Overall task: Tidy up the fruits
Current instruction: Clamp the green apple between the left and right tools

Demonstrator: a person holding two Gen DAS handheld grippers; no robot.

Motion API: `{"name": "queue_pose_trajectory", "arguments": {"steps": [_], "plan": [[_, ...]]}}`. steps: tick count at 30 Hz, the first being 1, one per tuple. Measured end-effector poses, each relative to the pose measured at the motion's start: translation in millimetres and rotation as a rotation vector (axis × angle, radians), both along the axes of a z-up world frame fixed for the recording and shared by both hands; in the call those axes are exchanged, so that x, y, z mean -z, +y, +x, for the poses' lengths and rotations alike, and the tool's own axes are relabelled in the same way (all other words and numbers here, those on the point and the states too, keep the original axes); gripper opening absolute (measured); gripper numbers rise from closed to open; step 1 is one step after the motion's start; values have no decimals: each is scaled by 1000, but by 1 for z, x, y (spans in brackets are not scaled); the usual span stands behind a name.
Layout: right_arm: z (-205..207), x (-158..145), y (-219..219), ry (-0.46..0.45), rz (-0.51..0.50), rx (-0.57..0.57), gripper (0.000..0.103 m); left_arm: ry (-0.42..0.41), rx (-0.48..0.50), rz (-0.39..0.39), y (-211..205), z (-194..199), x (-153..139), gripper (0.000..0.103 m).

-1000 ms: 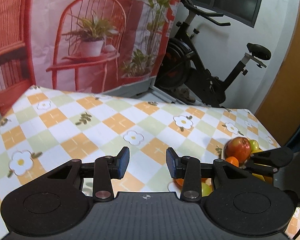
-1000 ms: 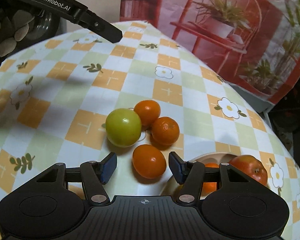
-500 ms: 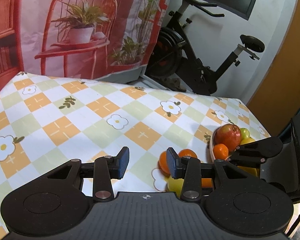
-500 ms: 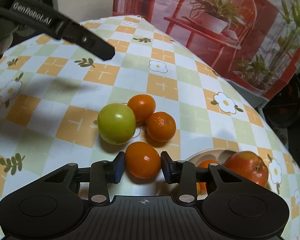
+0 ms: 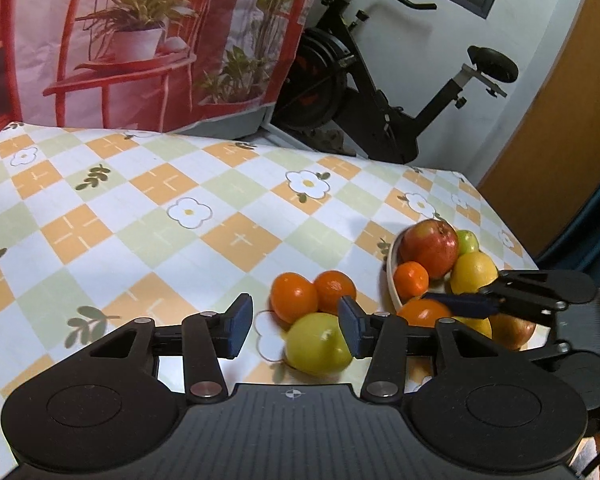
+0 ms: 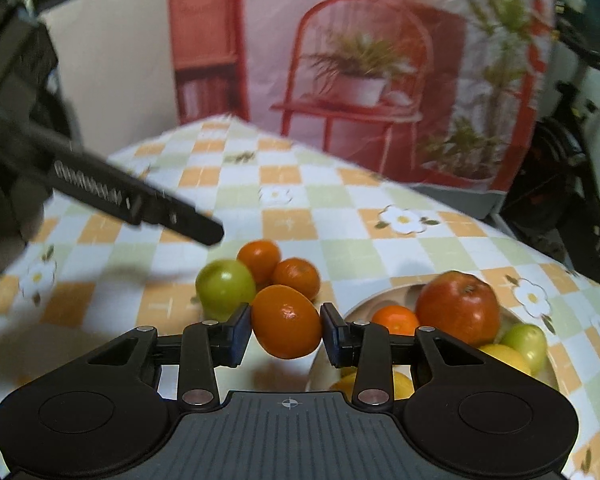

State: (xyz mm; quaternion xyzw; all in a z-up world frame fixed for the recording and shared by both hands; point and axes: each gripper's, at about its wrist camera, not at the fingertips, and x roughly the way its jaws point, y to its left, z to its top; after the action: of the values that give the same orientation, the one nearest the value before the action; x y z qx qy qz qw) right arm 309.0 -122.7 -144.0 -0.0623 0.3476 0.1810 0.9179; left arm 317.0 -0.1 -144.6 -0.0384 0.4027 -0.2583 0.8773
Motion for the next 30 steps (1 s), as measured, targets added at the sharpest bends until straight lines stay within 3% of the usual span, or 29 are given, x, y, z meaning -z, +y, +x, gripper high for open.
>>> {"name": "queue_pose_trajectory", "arguments": {"steps": [7,30], "plan": [[-29,-9,-24,-70,113,112,34,29,16,37,-17,0,9,58],[-51,-10,-51,-113,158,200,34,95,24,81,-36,1,33,59]]}}
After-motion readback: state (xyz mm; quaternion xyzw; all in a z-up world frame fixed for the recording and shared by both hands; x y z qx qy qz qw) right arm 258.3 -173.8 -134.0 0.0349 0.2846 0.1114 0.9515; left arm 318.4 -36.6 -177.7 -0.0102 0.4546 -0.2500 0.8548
